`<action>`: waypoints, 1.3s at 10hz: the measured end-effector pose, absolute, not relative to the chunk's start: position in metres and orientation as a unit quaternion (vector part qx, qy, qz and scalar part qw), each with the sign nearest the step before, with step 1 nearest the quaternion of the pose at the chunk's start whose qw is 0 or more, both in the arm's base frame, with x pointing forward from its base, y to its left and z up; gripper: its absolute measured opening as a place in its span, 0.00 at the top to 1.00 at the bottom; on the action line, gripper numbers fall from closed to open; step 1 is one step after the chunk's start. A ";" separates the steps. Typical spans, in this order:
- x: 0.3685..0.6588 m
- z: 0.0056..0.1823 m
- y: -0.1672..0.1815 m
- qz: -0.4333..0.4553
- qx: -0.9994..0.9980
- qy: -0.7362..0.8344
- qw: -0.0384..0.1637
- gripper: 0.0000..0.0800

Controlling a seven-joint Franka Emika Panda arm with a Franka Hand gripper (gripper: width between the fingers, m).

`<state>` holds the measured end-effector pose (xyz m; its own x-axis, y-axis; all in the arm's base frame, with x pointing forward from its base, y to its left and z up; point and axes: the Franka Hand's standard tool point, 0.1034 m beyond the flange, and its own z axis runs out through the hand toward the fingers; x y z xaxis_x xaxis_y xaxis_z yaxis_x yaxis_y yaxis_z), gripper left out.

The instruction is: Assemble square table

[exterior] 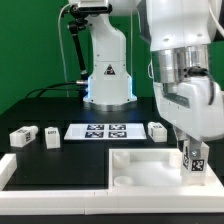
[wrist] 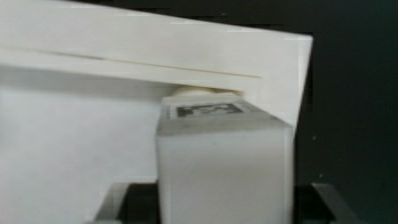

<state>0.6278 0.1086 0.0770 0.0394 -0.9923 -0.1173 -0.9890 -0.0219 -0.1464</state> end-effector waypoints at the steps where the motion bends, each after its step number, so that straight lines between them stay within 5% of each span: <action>1: 0.627 0.077 0.109 -0.007 -0.706 0.702 0.094 0.62; 2: 0.627 0.076 0.109 -0.009 -0.726 0.682 0.094 0.62; 5: 0.627 0.078 0.120 -0.024 -0.865 0.499 0.056 0.23; 13: 0.630 0.073 0.120 -0.053 -0.982 0.176 0.035 0.19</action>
Offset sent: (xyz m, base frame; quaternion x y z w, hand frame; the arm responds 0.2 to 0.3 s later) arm -0.0011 -0.0024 0.0024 -0.0771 0.1024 -0.3619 0.9234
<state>0.6297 0.1200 0.0727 0.9324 -0.3494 0.0922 -0.3420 -0.9357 -0.0869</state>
